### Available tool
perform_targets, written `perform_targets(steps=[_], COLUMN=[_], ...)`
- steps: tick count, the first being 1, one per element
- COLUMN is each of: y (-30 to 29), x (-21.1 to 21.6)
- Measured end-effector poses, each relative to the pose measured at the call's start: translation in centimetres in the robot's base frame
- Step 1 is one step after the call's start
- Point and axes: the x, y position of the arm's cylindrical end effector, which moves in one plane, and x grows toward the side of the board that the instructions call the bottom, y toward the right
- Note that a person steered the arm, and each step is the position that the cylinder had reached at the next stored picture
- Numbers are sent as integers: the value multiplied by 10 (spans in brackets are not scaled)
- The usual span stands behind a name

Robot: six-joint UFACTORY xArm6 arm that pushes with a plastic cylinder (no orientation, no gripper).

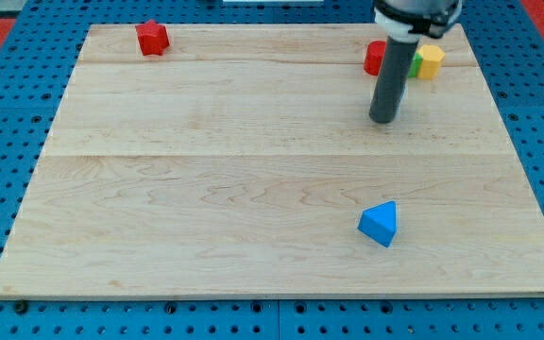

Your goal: Slide the blue triangle towards the center

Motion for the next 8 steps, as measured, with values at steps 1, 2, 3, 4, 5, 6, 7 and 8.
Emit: perform_targets(steps=[1,2,3,4,5,6,7,8], y=[15,67,117,69,22,21,37,-16], x=[-10,80,199,243,201,175,214,209])
